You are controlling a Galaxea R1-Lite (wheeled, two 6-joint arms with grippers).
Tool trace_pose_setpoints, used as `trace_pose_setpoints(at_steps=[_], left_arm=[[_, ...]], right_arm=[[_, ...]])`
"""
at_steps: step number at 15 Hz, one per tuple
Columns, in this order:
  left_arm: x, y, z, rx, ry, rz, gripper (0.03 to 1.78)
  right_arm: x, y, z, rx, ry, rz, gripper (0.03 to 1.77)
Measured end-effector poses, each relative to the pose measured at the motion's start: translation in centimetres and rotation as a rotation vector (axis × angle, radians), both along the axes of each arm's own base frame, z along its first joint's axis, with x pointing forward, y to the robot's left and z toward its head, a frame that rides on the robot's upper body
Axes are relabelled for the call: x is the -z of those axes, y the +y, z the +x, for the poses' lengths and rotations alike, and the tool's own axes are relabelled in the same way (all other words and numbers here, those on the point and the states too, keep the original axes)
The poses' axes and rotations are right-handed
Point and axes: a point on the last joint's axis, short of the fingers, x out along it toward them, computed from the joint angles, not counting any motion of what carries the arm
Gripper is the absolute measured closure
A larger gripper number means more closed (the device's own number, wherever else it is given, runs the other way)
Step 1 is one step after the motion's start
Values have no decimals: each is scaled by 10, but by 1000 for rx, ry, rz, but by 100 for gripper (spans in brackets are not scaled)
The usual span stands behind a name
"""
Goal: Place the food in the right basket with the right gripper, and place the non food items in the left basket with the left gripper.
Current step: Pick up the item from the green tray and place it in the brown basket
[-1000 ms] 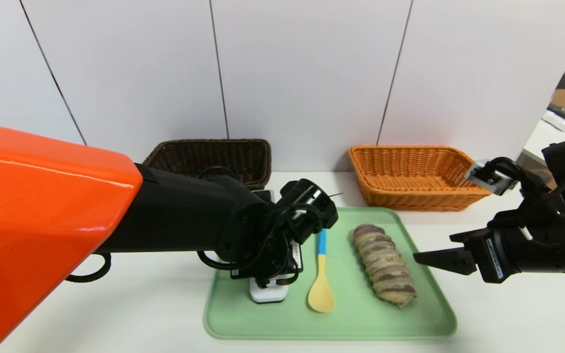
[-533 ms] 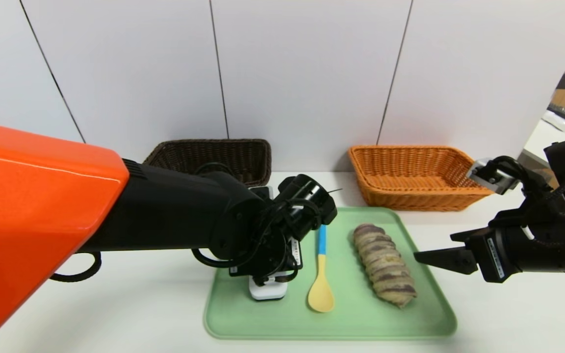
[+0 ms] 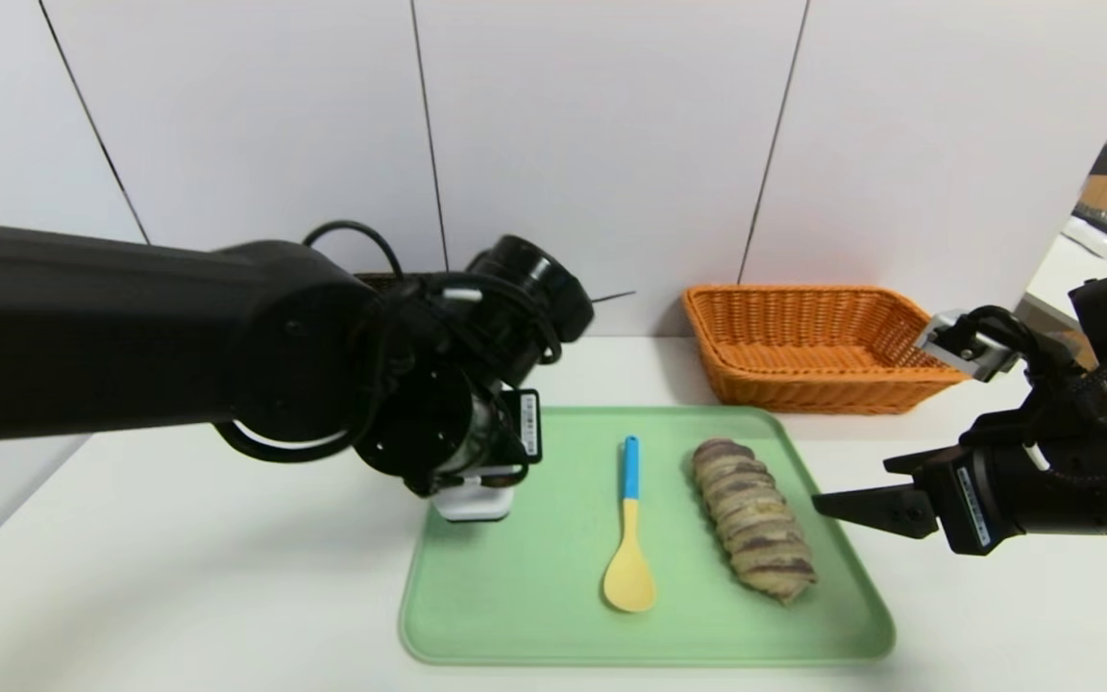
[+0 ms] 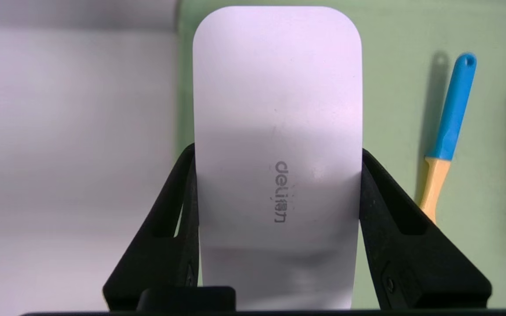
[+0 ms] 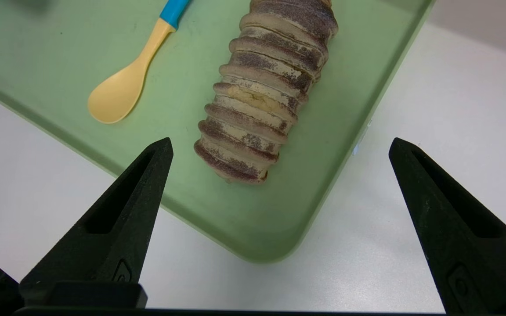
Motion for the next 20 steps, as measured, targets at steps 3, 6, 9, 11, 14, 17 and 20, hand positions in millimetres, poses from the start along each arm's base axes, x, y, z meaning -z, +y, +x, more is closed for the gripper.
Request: trace_pose_setpoints(at_steps=[3, 6, 9, 11, 14, 17, 20], left_arm=[[-38, 32, 18, 32, -104, 55, 80], [-67, 55, 34, 119, -176, 107, 80], [-81, 69, 50, 220, -226, 143, 80], [-80, 74, 64, 236, -257, 200, 80], [-72, 88, 93, 259, -308, 319, 80], [-63, 103, 121, 333, -356, 430, 80], [-52, 118, 138, 447, -353, 523, 80]], right_arm=[[0, 0, 0, 0, 0, 0, 10], [1, 0, 0, 0, 2, -1, 10], [3, -1, 0, 2, 10, -3, 10], [7, -1, -2, 3, 21, -6, 10], [10, -2, -3, 2, 32, -10, 10], [13, -2, -4, 3, 42, -13, 10], [13, -3, -6, 5, 41, -13, 10]])
